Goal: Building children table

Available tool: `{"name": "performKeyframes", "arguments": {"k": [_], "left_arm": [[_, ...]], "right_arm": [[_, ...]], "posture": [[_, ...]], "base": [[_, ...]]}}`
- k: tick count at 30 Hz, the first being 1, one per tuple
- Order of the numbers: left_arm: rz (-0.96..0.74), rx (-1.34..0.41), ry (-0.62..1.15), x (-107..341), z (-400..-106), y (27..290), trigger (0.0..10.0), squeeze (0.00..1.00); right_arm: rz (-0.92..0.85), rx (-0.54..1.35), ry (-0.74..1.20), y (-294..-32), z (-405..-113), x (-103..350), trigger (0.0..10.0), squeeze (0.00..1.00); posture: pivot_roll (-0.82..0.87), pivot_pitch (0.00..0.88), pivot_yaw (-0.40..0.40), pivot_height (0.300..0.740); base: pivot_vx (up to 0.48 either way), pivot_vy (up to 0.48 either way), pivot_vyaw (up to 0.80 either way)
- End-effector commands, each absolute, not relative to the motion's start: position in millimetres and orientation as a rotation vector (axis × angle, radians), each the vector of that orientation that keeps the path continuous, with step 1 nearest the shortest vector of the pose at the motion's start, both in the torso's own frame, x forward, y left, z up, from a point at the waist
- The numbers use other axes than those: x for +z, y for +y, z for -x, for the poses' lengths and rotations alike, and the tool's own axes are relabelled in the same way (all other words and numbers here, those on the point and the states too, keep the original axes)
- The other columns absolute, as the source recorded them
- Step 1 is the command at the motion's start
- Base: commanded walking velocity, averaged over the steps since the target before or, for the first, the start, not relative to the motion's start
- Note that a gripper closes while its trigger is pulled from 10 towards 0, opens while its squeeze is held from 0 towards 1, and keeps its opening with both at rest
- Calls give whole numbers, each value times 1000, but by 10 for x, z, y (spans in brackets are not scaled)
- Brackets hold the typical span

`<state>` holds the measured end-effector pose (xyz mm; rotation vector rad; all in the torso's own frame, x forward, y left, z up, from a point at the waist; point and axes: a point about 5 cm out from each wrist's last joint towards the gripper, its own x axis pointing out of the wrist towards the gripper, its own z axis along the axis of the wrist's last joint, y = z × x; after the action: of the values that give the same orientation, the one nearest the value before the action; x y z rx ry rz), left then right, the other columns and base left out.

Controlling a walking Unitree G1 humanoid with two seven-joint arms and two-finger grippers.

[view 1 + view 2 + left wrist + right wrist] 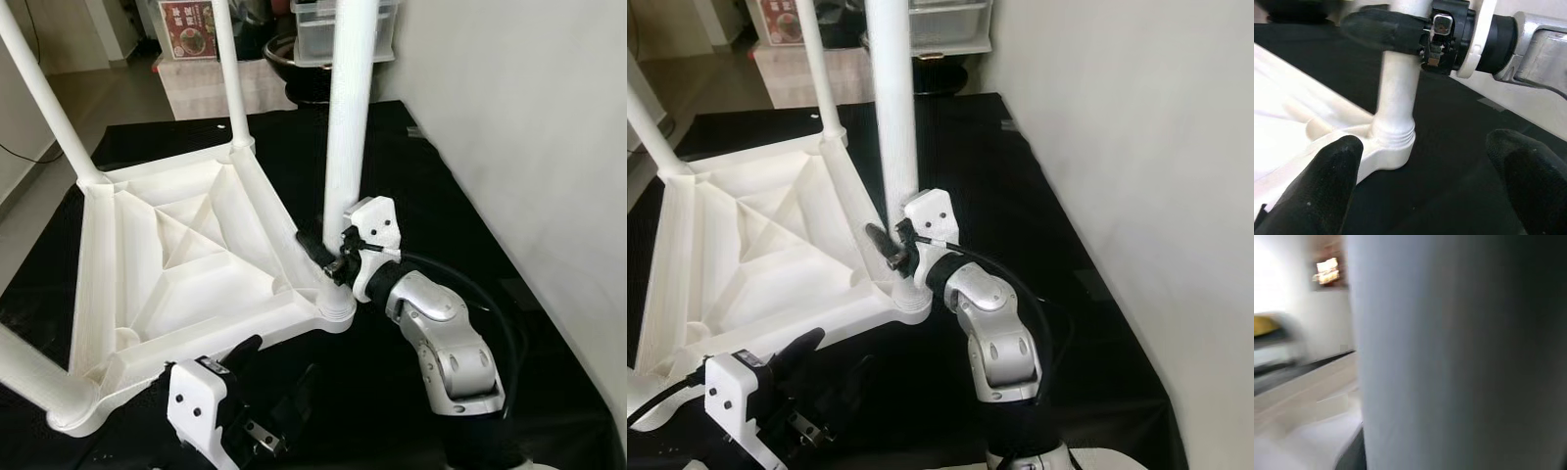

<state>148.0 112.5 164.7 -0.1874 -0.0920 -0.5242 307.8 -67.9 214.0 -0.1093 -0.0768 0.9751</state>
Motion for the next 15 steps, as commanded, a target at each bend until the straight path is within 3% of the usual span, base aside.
{"name": "performKeyframes", "arguments": {"k": [1, 10, 11, 14, 15], "left_arm": [[185, -526, -60, 1602, -1474, 1131, 10000, 0], [192, -528, -63, 1609, -1475, 1114, 10000, 0], [193, -527, -63, 1609, -1472, 1112, 10000, 0], [193, -525, -63, 1610, -1471, 1111, 10000, 0], [193, -525, -63, 1610, -1469, 1111, 10000, 0]], "right_arm": [[96, 1129, -77, -602, -3083, 2150, 10000, 1000], [186, 1466, -61, -717, -3133, 2201, 10000, 1000], [215, 1521, -36, -738, -3153, 2201, 10000, 376], [225, 1559, -18, -756, -3174, 2206, 10000, 376], [232, 1604, 12, -772, -3199, 2209, 10000, 0]], "posture": [[35, 130, 17, 740], [50, 132, 4, 740], [49, 136, 4, 740], [52, 135, 3, 740], [54, 135, 2, 740]], "base": [[0, 0, 0], [0, 0, 0], [0, 0, 0], [0, 0, 0], [0, 0, 0]]}}
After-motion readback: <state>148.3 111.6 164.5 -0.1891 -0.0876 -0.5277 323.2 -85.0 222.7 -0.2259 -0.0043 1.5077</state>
